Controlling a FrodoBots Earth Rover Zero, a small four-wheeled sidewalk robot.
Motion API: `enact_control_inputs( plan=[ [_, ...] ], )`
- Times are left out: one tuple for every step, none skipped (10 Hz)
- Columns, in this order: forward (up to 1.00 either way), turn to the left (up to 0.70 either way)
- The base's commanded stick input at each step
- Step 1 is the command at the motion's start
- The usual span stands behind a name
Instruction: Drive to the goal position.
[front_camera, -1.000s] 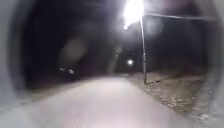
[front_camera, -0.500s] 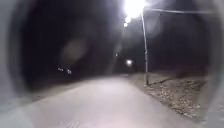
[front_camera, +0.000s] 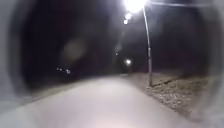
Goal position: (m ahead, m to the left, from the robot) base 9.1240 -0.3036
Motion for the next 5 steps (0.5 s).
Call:
enact_control_inputs(
  plan=[
    [1.0,0.0],
    [1.0,0.0],
    [1.0,0.0],
    [1.0,0.0],
    [1.0,0.0]
  ],
)
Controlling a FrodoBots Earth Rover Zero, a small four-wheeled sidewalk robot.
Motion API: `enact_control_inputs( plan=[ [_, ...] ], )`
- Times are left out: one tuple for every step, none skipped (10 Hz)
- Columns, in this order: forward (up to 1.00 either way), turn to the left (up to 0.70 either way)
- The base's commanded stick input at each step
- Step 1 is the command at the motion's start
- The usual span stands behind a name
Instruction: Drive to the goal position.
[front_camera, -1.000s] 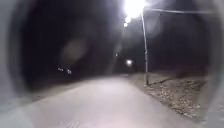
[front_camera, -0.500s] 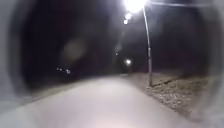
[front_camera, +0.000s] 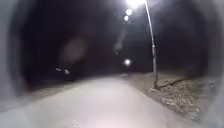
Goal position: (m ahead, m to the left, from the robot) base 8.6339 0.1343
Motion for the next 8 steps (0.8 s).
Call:
enact_control_inputs(
  plan=[
    [1.0,0.0],
    [1.0,0.0],
    [1.0,0.0],
    [1.0,0.0],
    [1.0,0.0],
    [1.0,0.0],
    [1.0,0.0],
    [1.0,0.0]
  ],
)
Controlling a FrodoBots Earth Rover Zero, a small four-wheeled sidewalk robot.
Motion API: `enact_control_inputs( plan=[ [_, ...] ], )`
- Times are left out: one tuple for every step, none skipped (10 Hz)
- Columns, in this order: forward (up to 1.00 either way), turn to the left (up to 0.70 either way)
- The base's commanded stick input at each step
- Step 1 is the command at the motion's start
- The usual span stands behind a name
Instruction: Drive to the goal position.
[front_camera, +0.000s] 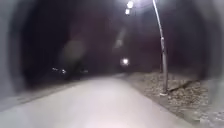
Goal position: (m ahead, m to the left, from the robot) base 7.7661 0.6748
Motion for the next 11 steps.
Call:
enact_control_inputs(
  plan=[
    [1.0,0.0],
    [1.0,0.0],
    [1.0,0.0],
    [1.0,0.0],
    [1.0,0.14],
    [1.0,0.34],
    [1.0,0.39],
    [1.0,0.24],
    [1.0,0.09],
    [1.0,0.0],
    [1.0,0.0]
  ],
)
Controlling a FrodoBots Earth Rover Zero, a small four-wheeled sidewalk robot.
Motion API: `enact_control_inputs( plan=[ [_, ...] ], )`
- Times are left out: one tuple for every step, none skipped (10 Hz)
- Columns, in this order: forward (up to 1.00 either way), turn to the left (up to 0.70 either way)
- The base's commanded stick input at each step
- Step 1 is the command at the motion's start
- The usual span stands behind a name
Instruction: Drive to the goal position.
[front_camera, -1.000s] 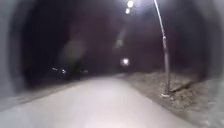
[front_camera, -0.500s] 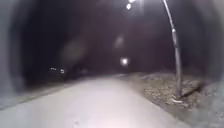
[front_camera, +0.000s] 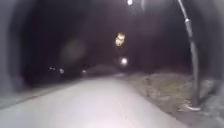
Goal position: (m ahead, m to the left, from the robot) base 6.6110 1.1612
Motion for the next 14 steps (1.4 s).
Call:
enact_control_inputs(
  plan=[
    [1.0,0.0],
    [1.0,0.0],
    [1.0,0.0],
    [1.0,0.0],
    [1.0,0.0],
    [1.0,0.0],
    [1.0,0.0],
    [1.0,0.0],
    [1.0,0.0],
    [1.0,0.0],
    [1.0,0.0],
    [1.0,0.0],
    [1.0,0.0],
    [1.0,0.0]
  ],
)
